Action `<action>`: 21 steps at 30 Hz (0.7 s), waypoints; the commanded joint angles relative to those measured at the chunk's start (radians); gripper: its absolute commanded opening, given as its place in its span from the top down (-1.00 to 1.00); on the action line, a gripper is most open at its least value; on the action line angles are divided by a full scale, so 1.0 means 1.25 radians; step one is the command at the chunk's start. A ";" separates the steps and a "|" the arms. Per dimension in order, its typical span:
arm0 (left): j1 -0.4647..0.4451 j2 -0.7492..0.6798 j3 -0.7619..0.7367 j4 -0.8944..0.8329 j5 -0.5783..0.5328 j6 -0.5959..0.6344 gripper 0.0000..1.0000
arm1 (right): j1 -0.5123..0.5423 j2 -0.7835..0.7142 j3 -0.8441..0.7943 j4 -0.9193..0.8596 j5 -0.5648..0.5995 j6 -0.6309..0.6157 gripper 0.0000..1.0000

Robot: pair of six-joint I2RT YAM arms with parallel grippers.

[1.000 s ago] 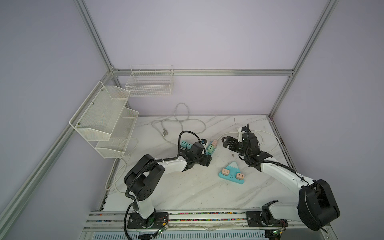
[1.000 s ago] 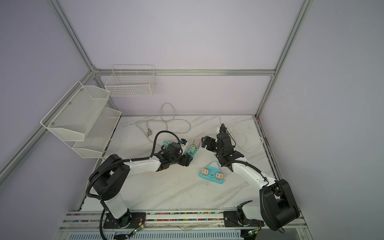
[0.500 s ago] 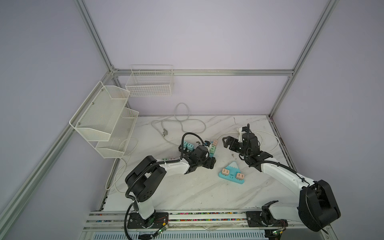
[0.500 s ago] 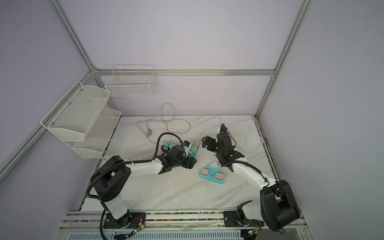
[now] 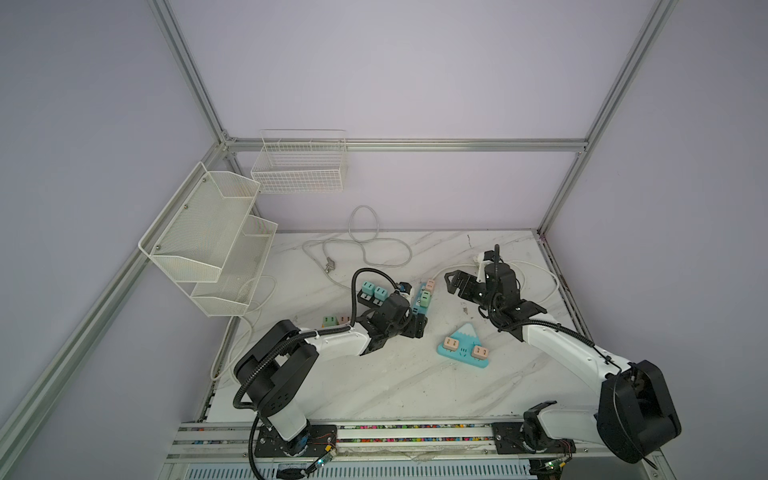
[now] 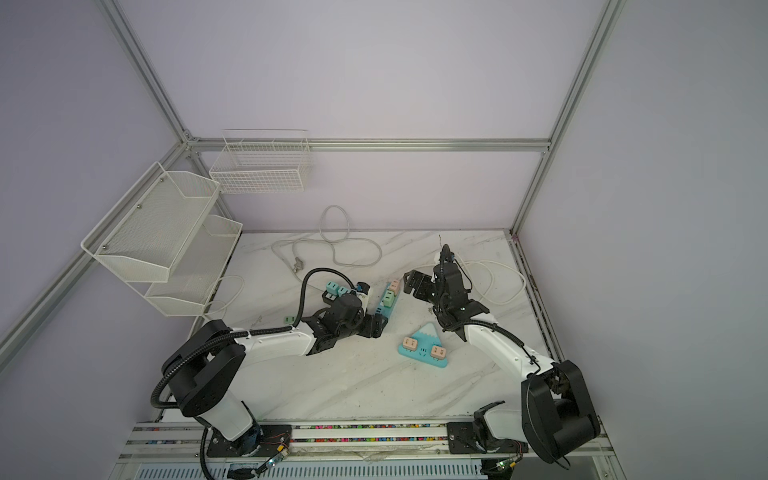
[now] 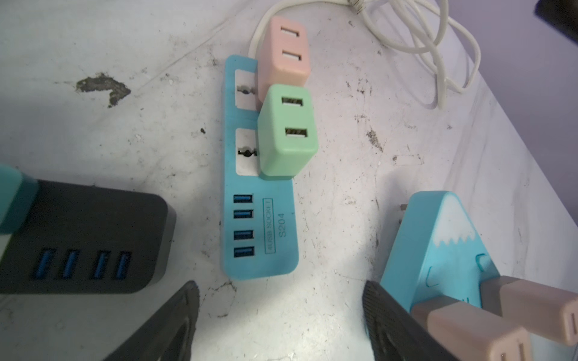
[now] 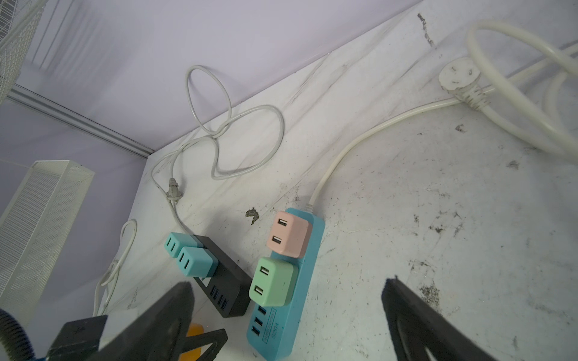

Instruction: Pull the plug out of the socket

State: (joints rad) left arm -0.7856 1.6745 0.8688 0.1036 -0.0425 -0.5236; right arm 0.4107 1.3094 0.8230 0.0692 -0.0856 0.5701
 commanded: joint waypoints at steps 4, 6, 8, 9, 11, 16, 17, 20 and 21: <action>0.002 0.042 -0.009 0.055 -0.001 -0.009 -0.64 | 0.001 -0.015 0.015 -0.013 0.014 -0.005 -0.95; 0.001 0.059 -0.003 0.068 -0.003 0.000 -0.65 | 0.001 -0.017 0.012 -0.010 0.018 -0.007 -0.95; 0.002 0.075 0.010 0.069 -0.004 0.013 -0.65 | 0.000 -0.018 0.018 -0.016 0.017 -0.006 -0.95; 0.001 0.082 0.014 0.073 -0.003 0.013 -0.65 | 0.001 -0.017 0.023 -0.021 0.016 -0.006 -0.95; 0.001 0.097 0.020 0.089 0.021 0.017 -0.64 | -0.001 -0.021 0.025 -0.026 0.016 -0.009 -0.95; -0.010 0.131 0.046 0.114 0.052 0.011 -0.64 | -0.001 -0.032 0.018 -0.027 0.029 -0.013 -0.95; -0.013 0.138 0.051 0.115 0.054 0.011 -0.64 | -0.001 -0.033 0.019 -0.030 0.027 -0.016 -0.95; -0.023 0.158 0.068 0.128 0.057 0.009 -0.63 | -0.002 -0.035 0.018 -0.034 0.032 -0.019 -0.95; -0.028 0.166 0.074 0.135 0.058 0.005 -0.63 | -0.006 -0.033 0.020 -0.033 0.027 -0.016 -0.95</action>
State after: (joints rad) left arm -0.7998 1.8439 0.8875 0.2543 -0.0078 -0.5129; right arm 0.4099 1.2881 0.8230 0.0555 -0.0662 0.5564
